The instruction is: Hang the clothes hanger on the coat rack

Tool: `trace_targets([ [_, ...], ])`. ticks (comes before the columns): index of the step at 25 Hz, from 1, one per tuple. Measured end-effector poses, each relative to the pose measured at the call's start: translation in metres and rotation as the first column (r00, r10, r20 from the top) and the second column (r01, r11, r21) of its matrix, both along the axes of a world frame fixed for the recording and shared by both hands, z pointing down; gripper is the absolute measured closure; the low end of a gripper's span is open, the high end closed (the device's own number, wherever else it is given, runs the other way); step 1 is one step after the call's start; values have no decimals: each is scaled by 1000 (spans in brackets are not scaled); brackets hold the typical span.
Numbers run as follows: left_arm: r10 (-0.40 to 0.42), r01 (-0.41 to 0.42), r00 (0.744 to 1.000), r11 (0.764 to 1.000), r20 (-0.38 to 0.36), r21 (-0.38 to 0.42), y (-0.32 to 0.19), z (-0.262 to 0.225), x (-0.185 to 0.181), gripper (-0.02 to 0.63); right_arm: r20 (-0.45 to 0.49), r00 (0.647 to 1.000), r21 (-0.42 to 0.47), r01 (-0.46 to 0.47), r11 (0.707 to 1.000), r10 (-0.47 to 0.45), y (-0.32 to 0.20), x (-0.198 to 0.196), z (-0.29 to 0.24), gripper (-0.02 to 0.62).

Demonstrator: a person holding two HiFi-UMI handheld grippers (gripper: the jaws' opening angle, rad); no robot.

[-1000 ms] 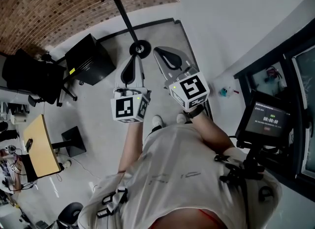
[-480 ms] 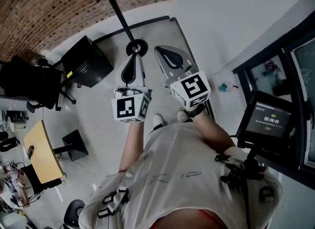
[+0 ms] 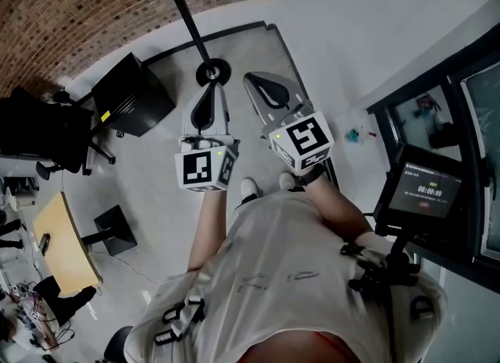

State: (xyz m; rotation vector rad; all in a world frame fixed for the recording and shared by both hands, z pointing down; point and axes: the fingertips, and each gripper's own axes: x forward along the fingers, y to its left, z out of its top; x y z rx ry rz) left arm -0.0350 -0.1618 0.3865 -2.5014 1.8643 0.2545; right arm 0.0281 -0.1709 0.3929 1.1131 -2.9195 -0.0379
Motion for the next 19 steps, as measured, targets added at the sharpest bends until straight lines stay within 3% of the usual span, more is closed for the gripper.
trace_targets([
  [12,75,-72,996,995,41,-63,-5,16,-19,604,2,1000,-1,-10,1000,10,-3,-26,4,589],
  [19,91,-86,994,994,62,-72,-1,25,-60,604,5,995,-21,-102,995,102,-15,-32,11,589],
])
